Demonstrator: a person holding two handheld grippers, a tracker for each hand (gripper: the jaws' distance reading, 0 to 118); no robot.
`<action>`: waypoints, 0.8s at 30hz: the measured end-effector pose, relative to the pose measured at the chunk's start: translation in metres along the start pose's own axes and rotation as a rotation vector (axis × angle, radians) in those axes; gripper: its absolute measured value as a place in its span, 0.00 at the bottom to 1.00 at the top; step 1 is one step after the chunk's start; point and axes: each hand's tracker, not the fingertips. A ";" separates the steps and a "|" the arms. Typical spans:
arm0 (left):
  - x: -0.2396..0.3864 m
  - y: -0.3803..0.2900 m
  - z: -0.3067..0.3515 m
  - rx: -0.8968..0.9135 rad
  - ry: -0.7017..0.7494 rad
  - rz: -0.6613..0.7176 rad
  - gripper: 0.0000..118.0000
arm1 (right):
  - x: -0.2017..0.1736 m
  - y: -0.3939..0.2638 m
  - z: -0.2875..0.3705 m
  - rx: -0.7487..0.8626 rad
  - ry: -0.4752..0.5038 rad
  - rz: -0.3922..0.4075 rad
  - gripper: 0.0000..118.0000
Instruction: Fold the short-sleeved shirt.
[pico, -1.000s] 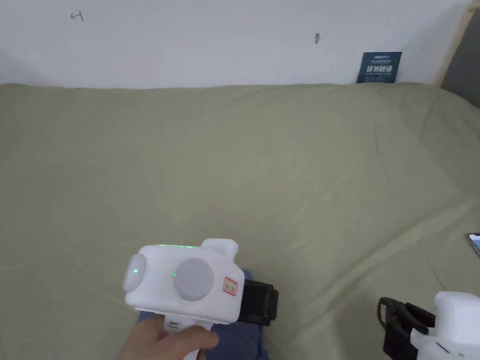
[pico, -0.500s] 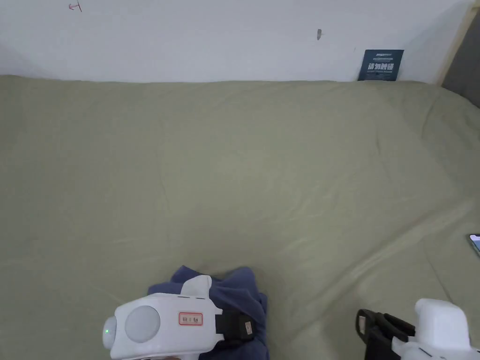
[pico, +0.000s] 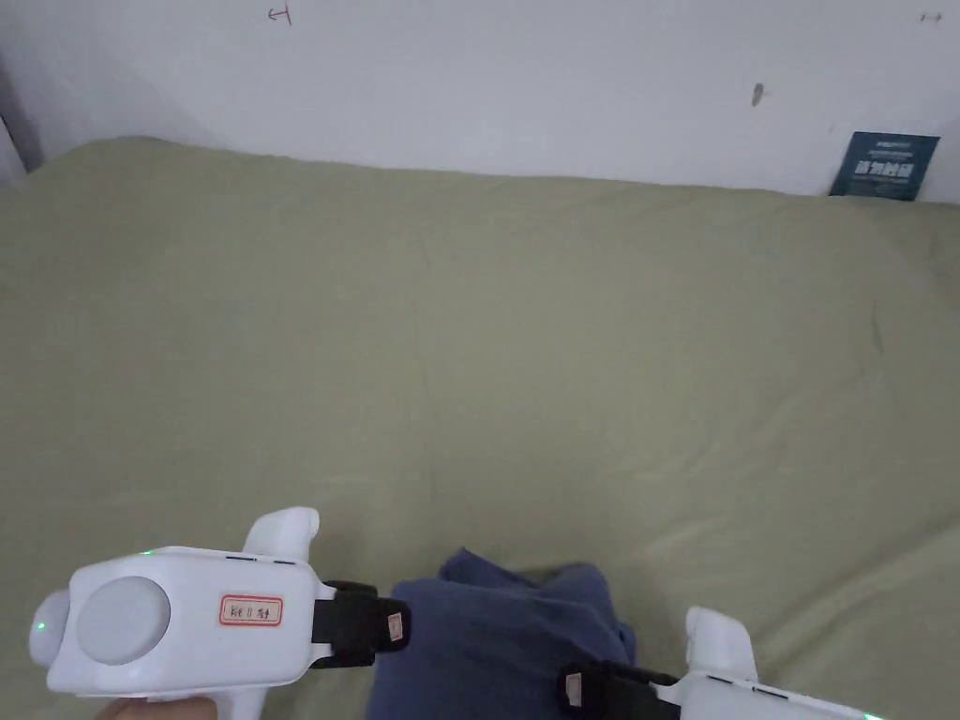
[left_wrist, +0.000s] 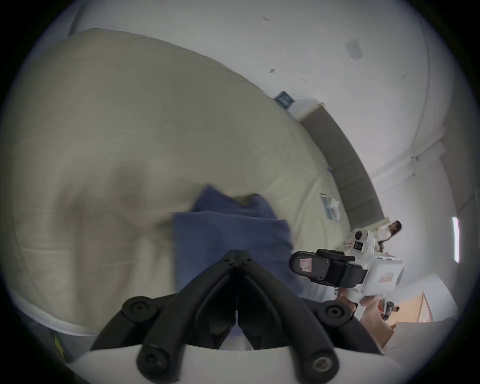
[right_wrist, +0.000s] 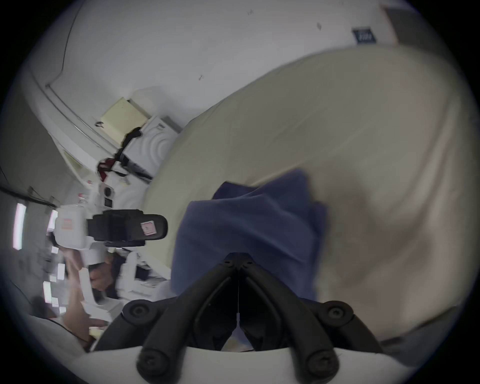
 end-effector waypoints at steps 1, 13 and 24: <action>-0.007 0.000 0.000 -0.001 -0.003 0.006 0.00 | 0.008 0.001 -0.007 -0.013 0.017 -0.031 0.03; -0.061 0.002 -0.044 -0.160 -0.258 0.155 0.99 | 0.078 0.010 -0.015 -0.080 0.246 -0.214 0.02; -0.045 0.001 -0.086 -0.131 -0.284 0.104 0.43 | 0.070 0.010 -0.010 -0.066 0.228 -0.197 0.03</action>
